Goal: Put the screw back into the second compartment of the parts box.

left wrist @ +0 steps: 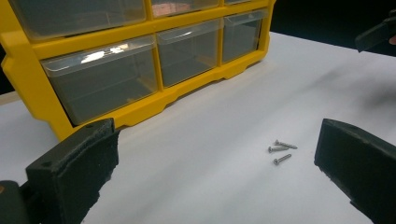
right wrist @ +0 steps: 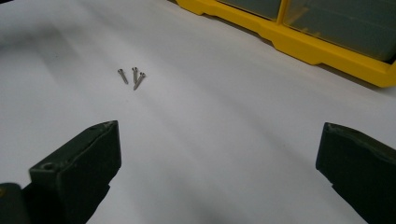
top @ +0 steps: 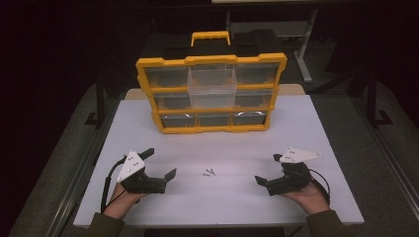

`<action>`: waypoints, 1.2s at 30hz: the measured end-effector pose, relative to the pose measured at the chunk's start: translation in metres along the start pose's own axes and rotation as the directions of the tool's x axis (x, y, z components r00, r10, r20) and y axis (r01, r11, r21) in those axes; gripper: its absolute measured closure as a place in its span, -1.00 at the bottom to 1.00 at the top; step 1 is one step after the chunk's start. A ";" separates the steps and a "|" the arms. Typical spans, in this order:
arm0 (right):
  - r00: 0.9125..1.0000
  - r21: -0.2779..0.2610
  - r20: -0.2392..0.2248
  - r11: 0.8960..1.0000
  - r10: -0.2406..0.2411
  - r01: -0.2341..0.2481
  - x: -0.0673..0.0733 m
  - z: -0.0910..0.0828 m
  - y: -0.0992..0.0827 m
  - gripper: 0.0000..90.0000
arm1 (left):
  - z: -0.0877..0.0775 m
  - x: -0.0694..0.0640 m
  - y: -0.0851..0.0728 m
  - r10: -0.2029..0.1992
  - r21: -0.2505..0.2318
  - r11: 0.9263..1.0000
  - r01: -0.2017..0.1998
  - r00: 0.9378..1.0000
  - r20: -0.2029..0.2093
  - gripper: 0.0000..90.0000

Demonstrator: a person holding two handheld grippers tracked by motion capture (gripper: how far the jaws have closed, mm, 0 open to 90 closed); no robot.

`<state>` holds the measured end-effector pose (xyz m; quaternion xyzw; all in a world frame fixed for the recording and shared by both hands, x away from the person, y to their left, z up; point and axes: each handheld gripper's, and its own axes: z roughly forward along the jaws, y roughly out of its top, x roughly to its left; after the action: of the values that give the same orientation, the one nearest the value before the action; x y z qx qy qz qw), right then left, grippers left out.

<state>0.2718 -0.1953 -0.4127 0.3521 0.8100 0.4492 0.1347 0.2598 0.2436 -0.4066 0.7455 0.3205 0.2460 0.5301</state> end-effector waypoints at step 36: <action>0.991 0.078 -0.119 0.995 -0.057 0.066 0.002 0.039 0.059 -1.00 | -0.003 -0.001 0.000 -0.028 0.009 1.000 0.028 0.999 0.016 -1.00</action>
<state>0.3178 -0.1488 -0.3858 0.3054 0.8447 0.4309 0.0864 0.2575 0.2448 -0.4061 0.7452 0.3275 0.2313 0.5329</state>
